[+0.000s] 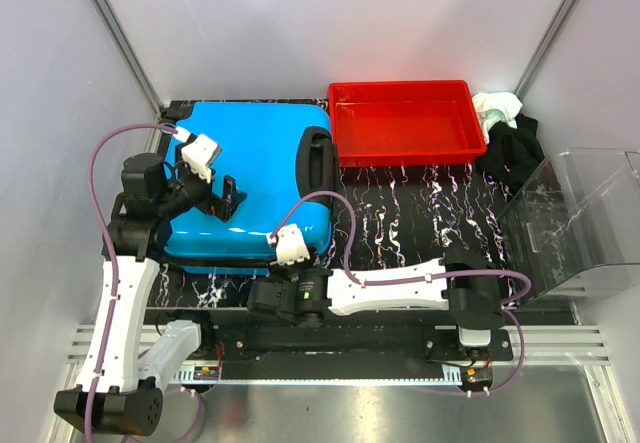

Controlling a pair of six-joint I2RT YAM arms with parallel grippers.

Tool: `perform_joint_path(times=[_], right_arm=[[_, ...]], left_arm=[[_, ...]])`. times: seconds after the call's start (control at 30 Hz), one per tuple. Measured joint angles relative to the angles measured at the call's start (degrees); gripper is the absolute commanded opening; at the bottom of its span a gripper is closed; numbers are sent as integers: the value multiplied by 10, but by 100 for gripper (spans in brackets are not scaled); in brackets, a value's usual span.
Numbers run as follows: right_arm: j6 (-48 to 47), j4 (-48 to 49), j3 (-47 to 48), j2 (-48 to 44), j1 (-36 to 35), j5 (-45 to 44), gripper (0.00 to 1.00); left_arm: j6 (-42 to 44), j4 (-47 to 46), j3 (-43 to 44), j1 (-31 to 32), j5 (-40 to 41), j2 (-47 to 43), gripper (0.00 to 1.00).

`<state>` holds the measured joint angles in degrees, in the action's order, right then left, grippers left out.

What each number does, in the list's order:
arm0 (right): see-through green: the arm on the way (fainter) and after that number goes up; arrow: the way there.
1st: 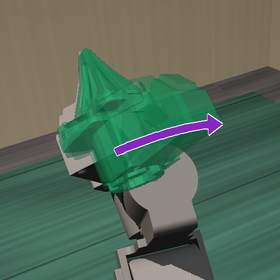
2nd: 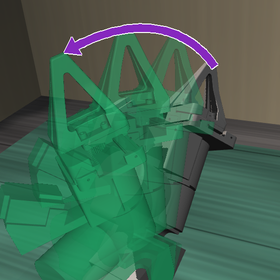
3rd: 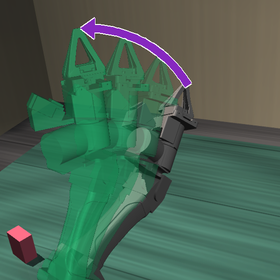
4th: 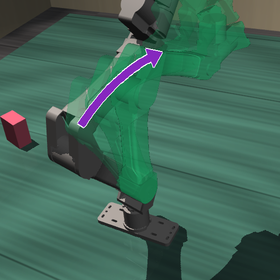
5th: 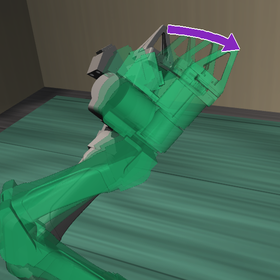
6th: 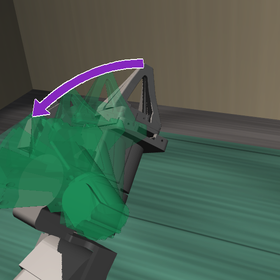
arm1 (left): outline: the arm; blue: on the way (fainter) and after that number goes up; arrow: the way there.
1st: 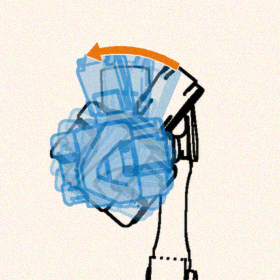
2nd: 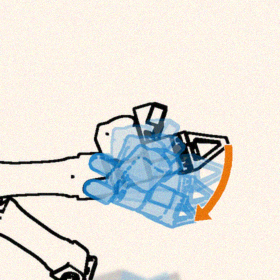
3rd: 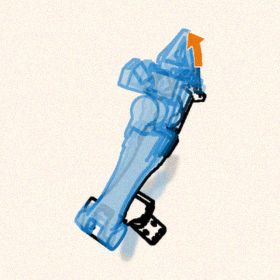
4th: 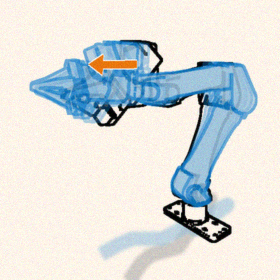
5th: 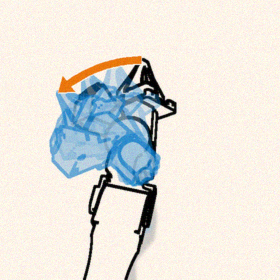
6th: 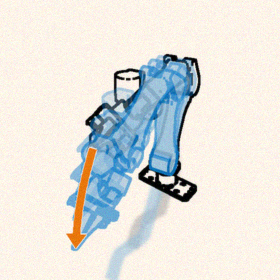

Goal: Open, take out, and arrange the luggage

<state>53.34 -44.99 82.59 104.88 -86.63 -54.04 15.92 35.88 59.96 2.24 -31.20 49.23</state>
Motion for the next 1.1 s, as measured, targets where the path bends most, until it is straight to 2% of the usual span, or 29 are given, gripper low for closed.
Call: perform_joint_path(times=[0.3,0.47,0.57,0.67,0.9,1.1], right_arm=[[39,5,15,38,2,-23,51],[50,4,15,38,5,-22,39],[52,4,14,38,5,-20,36],[62,9,4,31,5,-20,35],[59,1,-5,16,9,-21,45],[35,6,-4,16,11,-18,43]], left_arm=[[15,0,0,0,-5,0,97],[20,0,0,0,-6,0,97],[23,0,0,0,-6,0,97],[23,0,0,0,-6,0,97],[24,0,0,0,-6,0,98],[27,0,0,0,-6,0,98]])
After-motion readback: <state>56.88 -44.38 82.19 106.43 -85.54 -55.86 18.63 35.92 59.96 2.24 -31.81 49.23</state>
